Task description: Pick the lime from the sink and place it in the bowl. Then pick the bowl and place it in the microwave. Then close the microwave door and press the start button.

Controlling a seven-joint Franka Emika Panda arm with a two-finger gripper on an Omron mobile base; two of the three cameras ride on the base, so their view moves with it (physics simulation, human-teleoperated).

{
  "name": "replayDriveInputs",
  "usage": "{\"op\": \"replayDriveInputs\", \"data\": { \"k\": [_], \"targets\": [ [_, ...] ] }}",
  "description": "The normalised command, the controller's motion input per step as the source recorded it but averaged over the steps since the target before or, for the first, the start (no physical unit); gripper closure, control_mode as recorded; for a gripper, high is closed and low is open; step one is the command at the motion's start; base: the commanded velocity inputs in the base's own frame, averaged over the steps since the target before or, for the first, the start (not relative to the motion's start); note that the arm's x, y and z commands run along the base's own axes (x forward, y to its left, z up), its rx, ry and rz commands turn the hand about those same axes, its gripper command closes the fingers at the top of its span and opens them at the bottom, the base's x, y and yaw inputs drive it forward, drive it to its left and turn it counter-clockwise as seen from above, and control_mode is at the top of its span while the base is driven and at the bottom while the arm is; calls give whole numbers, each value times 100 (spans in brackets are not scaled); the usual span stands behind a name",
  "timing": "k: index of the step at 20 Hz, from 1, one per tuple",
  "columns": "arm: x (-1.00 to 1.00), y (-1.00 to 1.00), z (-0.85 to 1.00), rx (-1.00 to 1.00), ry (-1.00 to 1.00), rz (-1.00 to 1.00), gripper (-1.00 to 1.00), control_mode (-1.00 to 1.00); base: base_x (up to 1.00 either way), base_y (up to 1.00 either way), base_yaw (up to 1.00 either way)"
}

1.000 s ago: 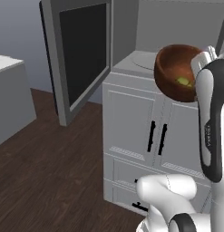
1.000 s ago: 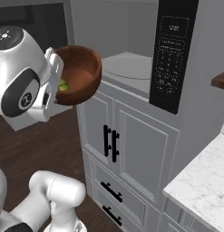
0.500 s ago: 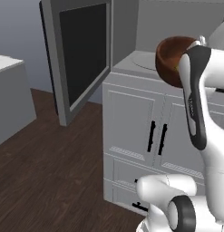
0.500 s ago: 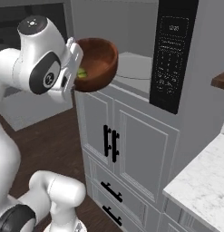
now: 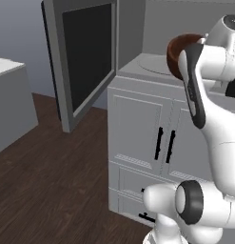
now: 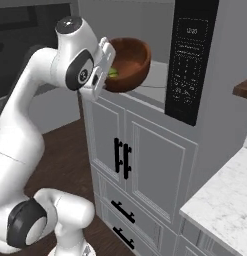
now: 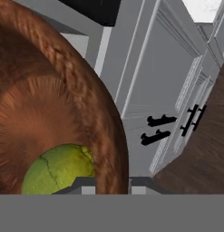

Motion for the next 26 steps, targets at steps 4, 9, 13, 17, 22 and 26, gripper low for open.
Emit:
{"op": "replayDriveInputs", "data": {
  "k": [4,9,13,17,22,26],
  "targets": [
    [70,-29,18,0,1,-2,100,-100,0,0,0],
    [61,-22,12,0,3,0,100,-100,0,0,0],
    [58,-10,-5,0,1,0,100,-100,0,0,0],
    [53,-8,-26,0,0,0,100,-100,0,0,0],
    [35,-11,-35,0,0,0,100,-100,0,0,0],
    [27,-9,-34,0,0,0,100,-100,0,0,0]
  ]
}}
